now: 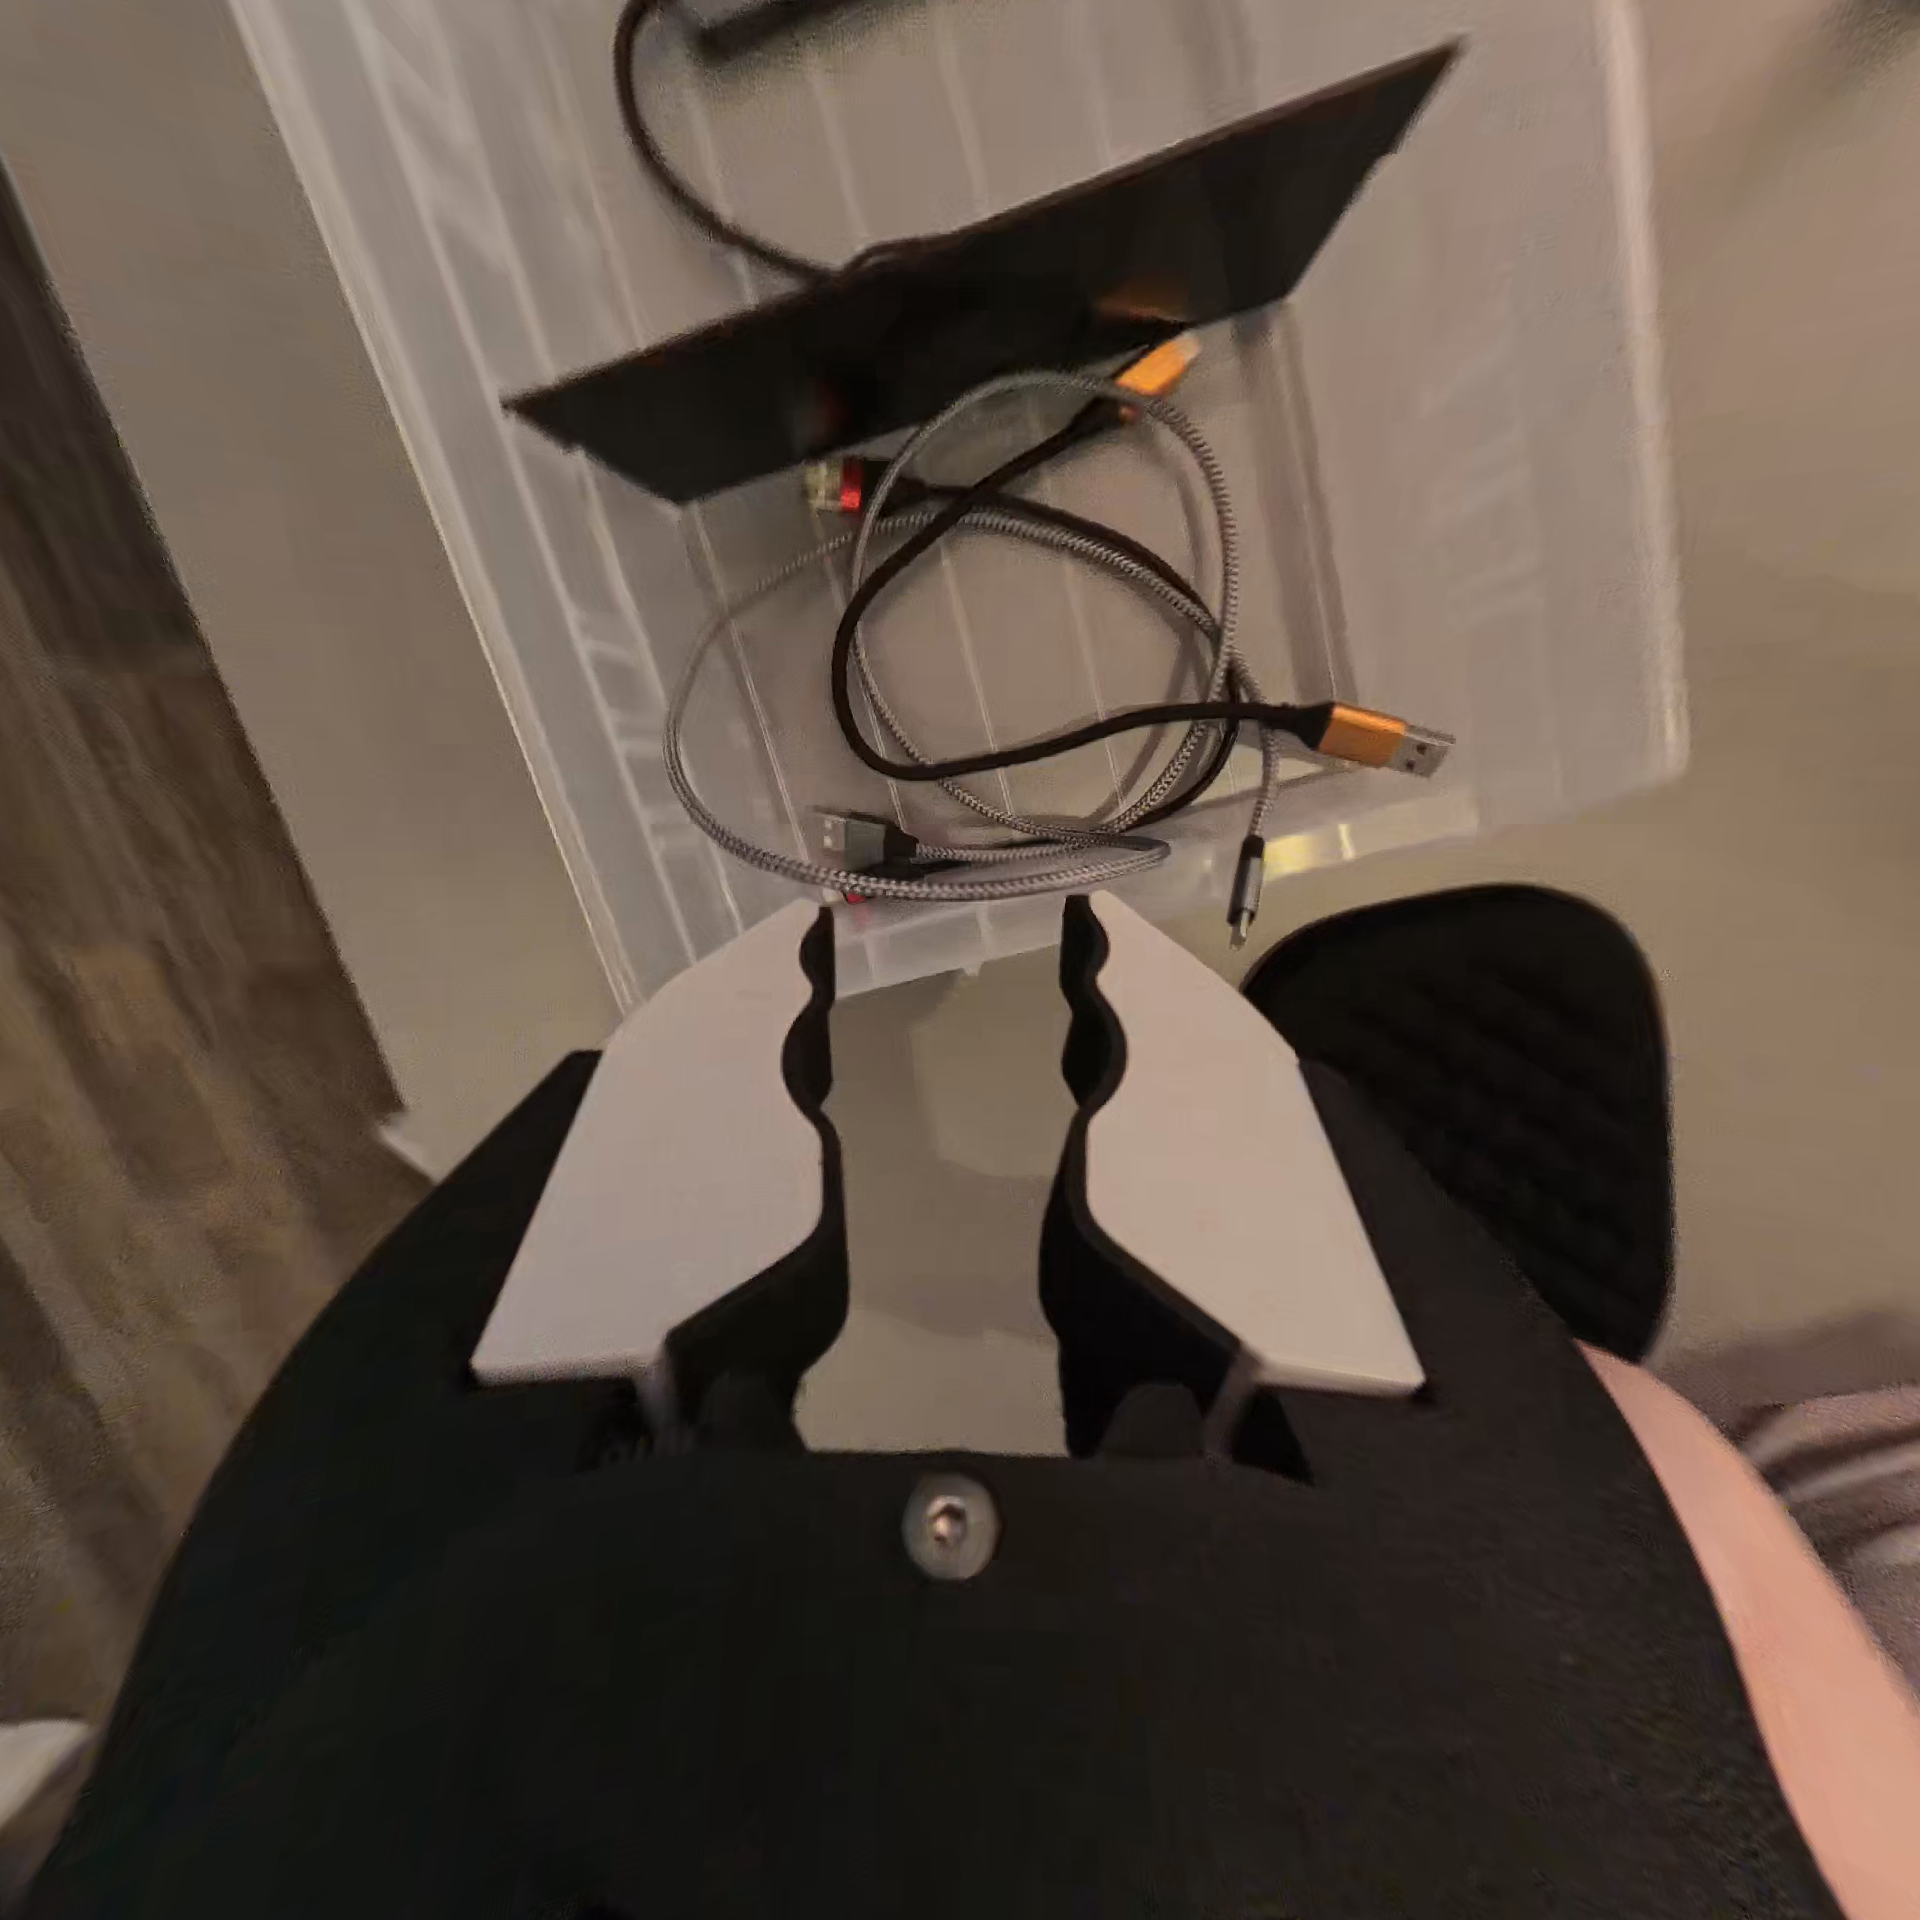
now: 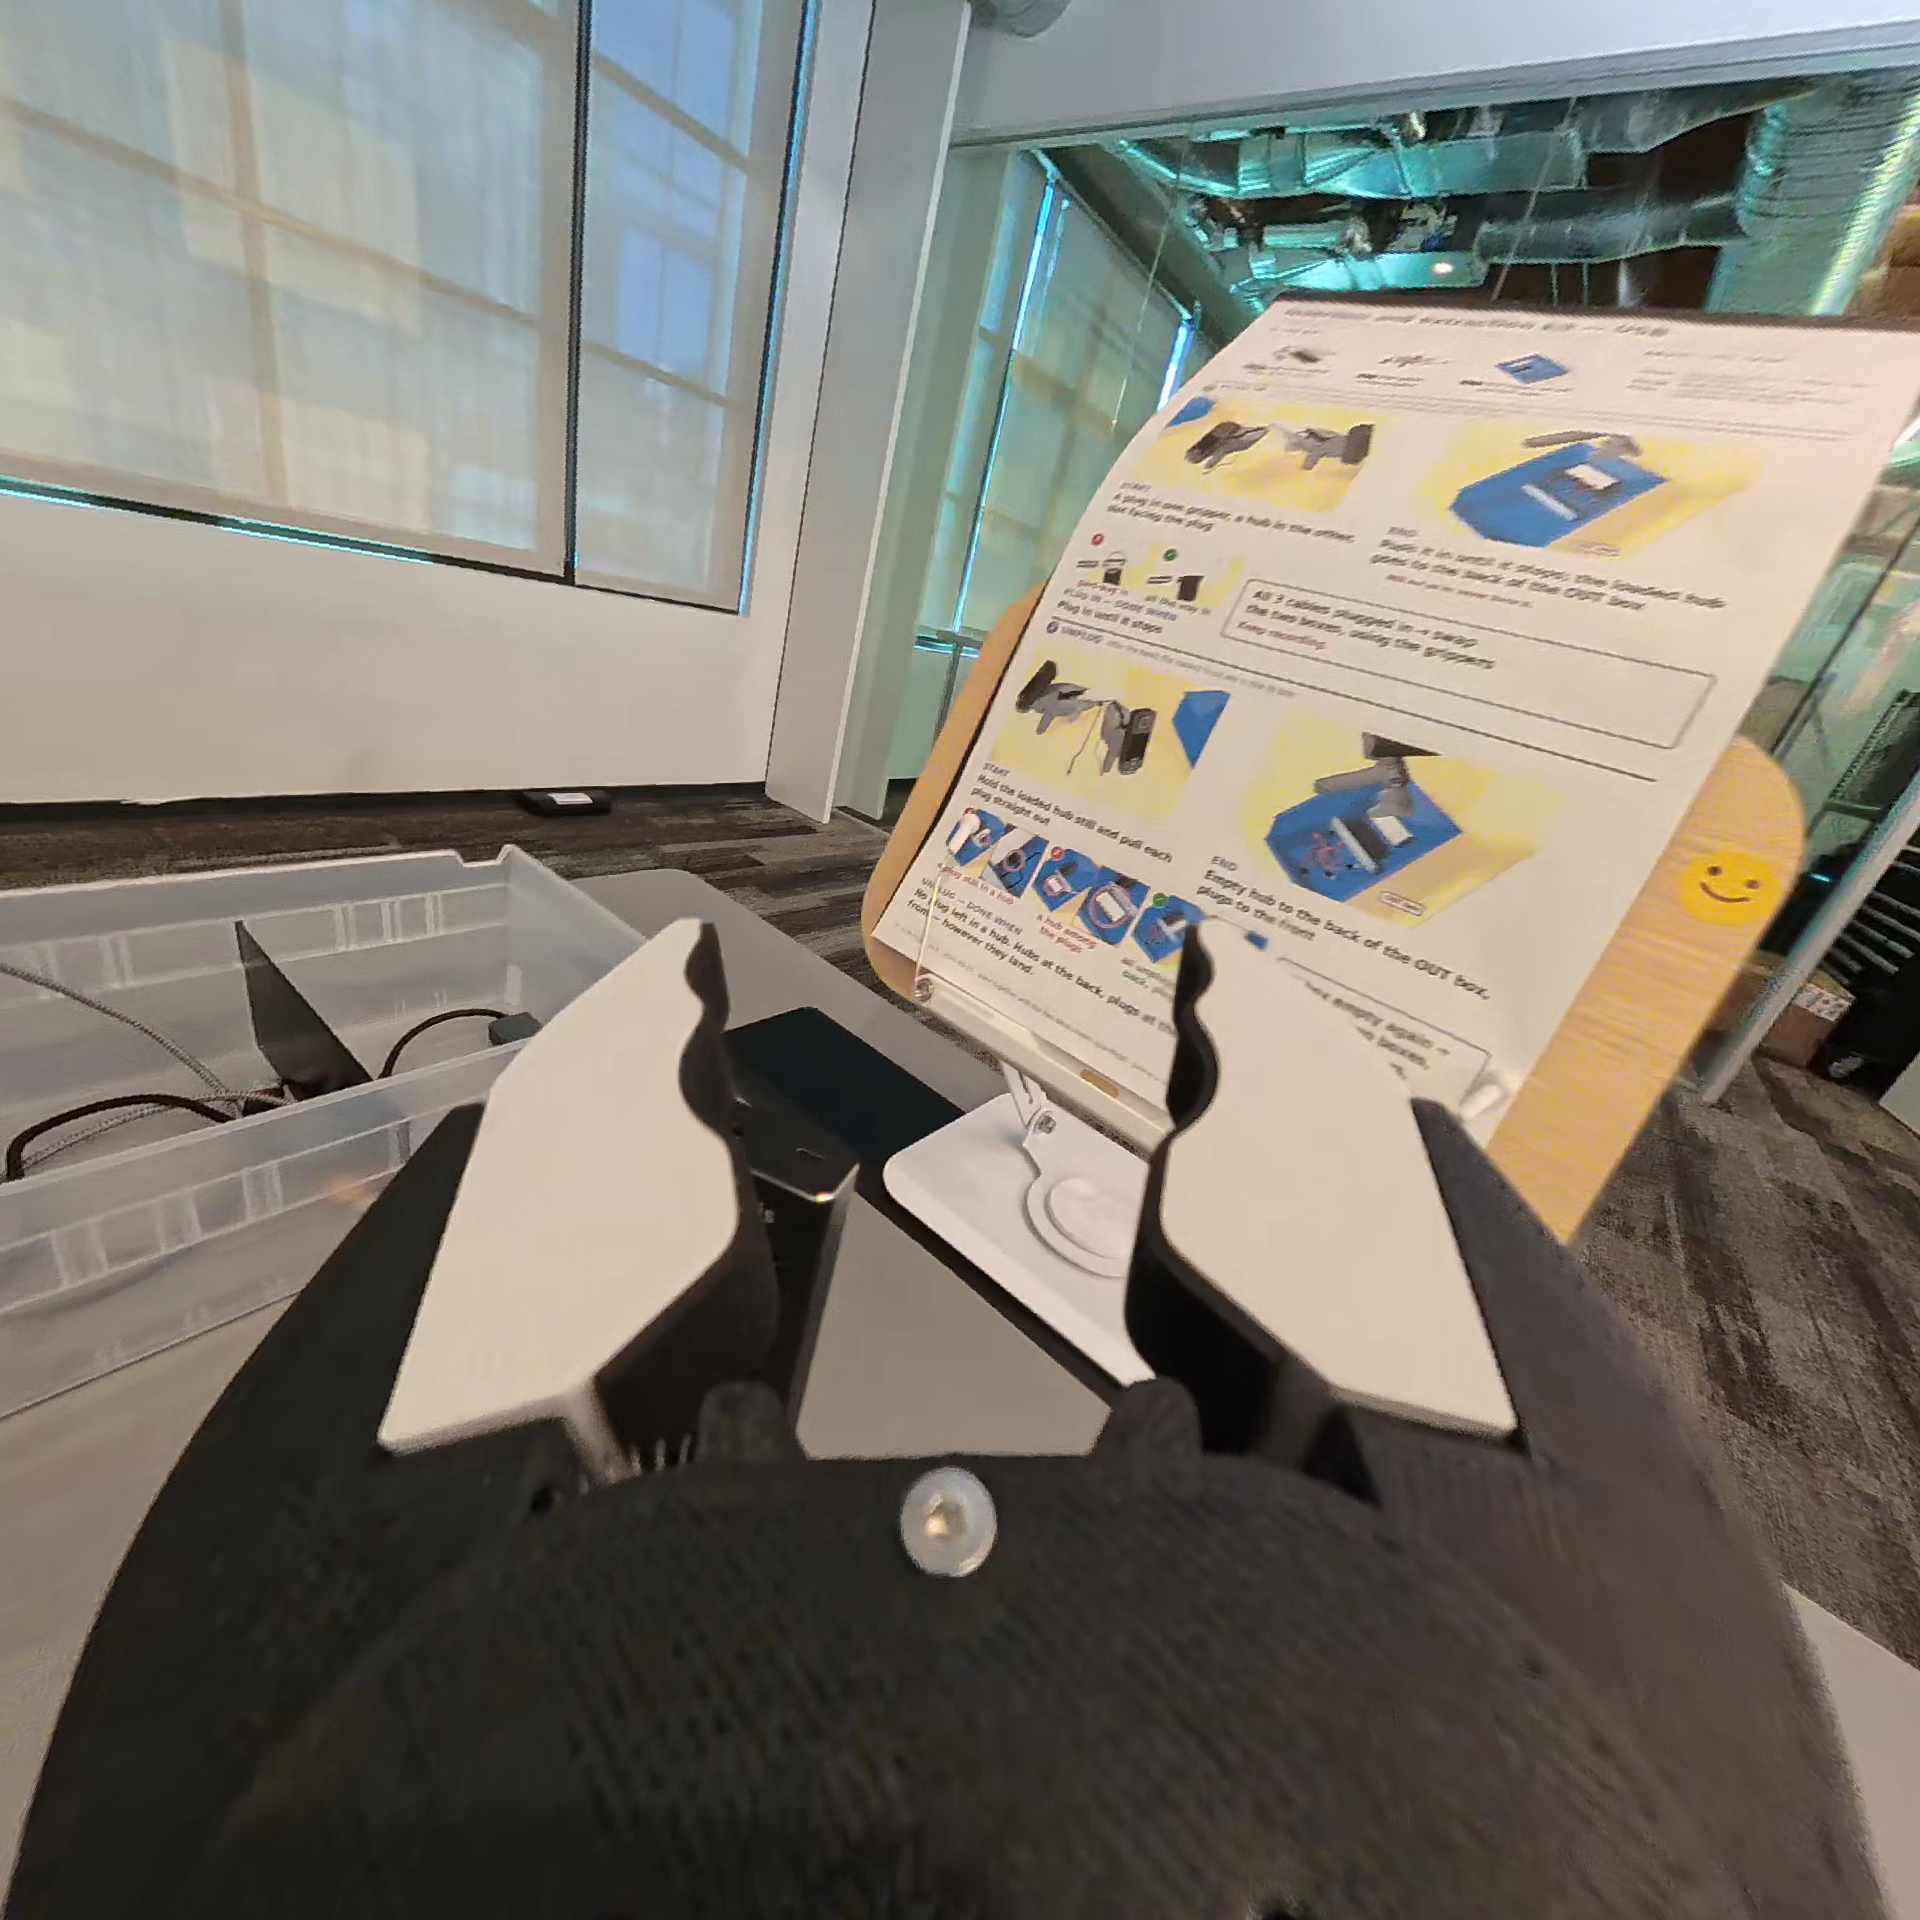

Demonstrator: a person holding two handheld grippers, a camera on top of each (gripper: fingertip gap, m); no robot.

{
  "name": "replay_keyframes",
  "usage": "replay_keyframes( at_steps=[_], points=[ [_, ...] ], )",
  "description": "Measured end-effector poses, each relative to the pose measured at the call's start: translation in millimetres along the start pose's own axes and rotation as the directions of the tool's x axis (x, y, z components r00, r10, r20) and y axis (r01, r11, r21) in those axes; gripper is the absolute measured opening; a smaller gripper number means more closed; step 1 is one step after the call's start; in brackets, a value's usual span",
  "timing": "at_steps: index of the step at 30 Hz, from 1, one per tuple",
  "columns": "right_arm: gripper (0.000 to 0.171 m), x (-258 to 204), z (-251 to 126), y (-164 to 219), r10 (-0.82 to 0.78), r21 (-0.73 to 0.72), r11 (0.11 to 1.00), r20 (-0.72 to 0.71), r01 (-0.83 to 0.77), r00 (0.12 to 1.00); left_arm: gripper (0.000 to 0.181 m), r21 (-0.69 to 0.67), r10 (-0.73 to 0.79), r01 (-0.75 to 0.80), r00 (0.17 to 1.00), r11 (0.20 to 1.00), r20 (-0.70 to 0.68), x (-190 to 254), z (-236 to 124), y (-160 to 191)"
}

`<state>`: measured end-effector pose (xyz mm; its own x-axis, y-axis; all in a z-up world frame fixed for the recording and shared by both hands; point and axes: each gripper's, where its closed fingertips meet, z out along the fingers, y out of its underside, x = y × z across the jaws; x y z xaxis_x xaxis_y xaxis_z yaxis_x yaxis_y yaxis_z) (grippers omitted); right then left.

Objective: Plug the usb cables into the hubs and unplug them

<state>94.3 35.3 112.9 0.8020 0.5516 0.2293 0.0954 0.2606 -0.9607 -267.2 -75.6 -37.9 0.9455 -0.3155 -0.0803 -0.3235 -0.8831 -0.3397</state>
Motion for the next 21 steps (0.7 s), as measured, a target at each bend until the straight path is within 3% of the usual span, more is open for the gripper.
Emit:
replay_keyframes(
  at_steps=[1, 3, 6, 8, 11, 16, 18, 21],
  points=[
    [0.084, 4.3, -2.6, -2.1, 0.006, 0.003, 1.000, -0.007, -0.006, 1.000, 0.042, -0.012, -0.072, 0.072, 0.997, 0.997, -0.036, -2.4, 4.5, 1.8],
    [0.084, 12.7, -6.9, -5.0, 0.028, 0.010, 1.000, -0.022, -0.027, 0.999, 0.039, -0.061, -0.237, 0.232, 0.964, 0.971, -0.121, -5.3, 11.4, 7.7],
    [0.084, 22.3, -10.5, -5.9, 0.065, 0.019, 0.998, -0.033, -0.065, 0.997, 0.040, -0.111, -0.438, 0.426, 0.834, 0.898, -0.335, 3.1, 15.5, 2.4],
    [0.084, 26.5, -11.4, -4.6, 0.080, 0.015, 0.997, -0.037, -0.080, 0.996, 0.041, -0.174, -0.514, 0.488, 0.757, 0.855, -0.404, 5.5, 18.8, 3.4],
    [0.084, 30.3, -12.0, -2.8, 0.086, 0.011, 0.996, -0.044, -0.086, 0.995, 0.042, -0.221, -0.539, 0.495, 0.718, 0.840, -0.441, 11.9, 16.4, 5.6],
    [0.084, 31.9, -12.4, -2.2, 0.075, 0.011, 0.997, -0.049, -0.075, 0.996, 0.037, -0.096, -0.366, 0.358, 0.846, 0.929, -0.388, 22.7, -5.7, -9.0],
    [0.083, 32.6, -12.5, -1.3, 0.065, 0.007, 0.998, -0.051, -0.064, 0.997, 0.037, -0.020, -0.193, 0.202, 0.895, 0.979, -0.403, 39.1, -14.4, -18.8],
    [0.083, 32.9, -12.9, -1.0, 0.061, 0.007, 0.998, -0.043, -0.060, 0.997, 0.042, 0.034, 0.097, -0.091, 0.895, 0.995, -0.435, 66.2, -10.3, -19.1]
  ],
)
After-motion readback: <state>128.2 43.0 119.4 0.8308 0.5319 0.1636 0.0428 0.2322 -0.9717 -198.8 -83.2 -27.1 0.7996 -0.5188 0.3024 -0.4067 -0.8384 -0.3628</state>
